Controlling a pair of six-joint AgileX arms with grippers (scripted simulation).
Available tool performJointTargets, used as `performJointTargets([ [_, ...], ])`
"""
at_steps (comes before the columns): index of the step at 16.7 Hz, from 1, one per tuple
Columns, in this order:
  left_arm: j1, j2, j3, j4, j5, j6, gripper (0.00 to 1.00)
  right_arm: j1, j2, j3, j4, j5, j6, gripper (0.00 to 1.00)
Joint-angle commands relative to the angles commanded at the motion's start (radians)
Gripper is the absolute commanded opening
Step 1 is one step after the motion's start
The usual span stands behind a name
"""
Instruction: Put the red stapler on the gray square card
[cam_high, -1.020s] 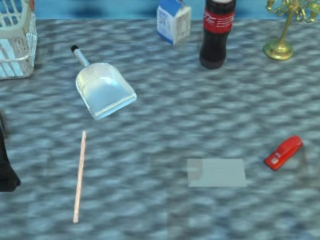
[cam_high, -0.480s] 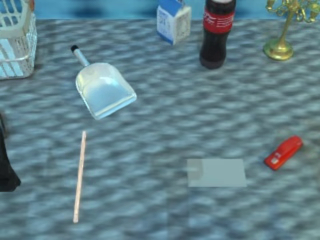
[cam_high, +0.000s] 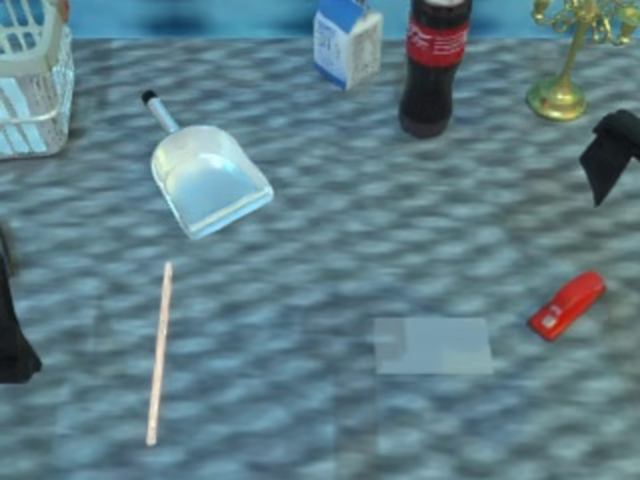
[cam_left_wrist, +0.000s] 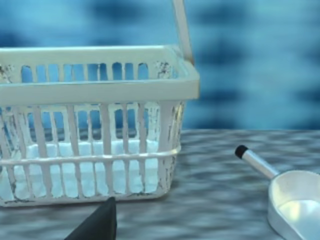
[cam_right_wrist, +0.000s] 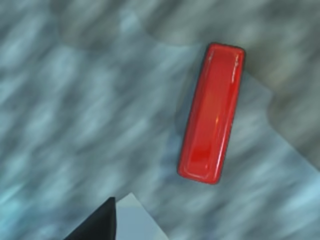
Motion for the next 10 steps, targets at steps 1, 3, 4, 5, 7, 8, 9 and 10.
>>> performJointTargets([
  [1, 0.000, 0.000, 0.000, 0.000, 0.000, 0.000, 1.00, 0.010, 0.073, 0.057, -0.044, -0.001, 0.043, 1.00],
  [3, 0.000, 0.000, 0.000, 0.000, 0.000, 0.000, 1.00, 0.027, 0.195, 0.156, -0.119, -0.002, 0.116, 1.00],
  [4, 0.000, 0.000, 0.000, 0.000, 0.000, 0.000, 1.00, 0.034, 0.243, 0.197, -0.149, -0.003, 0.146, 1.00],
  [5, 0.000, 0.000, 0.000, 0.000, 0.000, 0.000, 1.00, 0.040, 0.281, 0.232, -0.174, -0.004, 0.171, 1.00],
  [7, 0.000, 0.000, 0.000, 0.000, 0.000, 0.000, 1.00, 0.047, 0.333, 0.277, -0.206, -0.005, 0.204, 1.00],
  [8, 0.000, 0.000, 0.000, 0.000, 0.000, 0.000, 1.00, 0.049, 0.344, 0.287, -0.212, -0.006, 0.211, 1.00],
  [9, 0.000, 0.000, 0.000, 0.000, 0.000, 0.000, 1.00, 0.049, 0.346, 0.289, -0.214, -0.006, 0.212, 1.00],
  [10, 0.000, 0.000, 0.000, 0.000, 0.000, 0.000, 1.00, 0.049, 0.346, 0.289, -0.214, -0.006, 0.212, 1.00],
])
